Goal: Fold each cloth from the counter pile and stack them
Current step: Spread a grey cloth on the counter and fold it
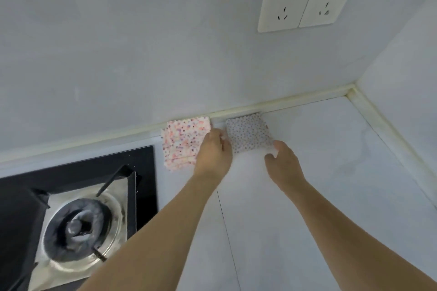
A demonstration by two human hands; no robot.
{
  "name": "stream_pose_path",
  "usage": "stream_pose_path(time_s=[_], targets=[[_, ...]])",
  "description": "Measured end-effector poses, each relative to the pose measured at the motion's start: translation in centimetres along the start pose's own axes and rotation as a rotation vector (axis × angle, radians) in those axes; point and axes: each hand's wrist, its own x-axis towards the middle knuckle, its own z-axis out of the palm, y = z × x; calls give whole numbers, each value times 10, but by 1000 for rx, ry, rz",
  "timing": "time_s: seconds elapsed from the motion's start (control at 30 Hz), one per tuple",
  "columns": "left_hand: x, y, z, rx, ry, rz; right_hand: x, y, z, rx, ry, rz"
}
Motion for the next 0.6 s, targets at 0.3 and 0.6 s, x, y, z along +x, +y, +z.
stream_pose_path(time_s=[0.3, 0.6], targets=[[-90, -71, -92, 407, 158, 251, -107, -50, 72, -220, 77, -486], [-167, -181, -265, 519, 360, 239, -224, -170, 186, -273, -56, -690]])
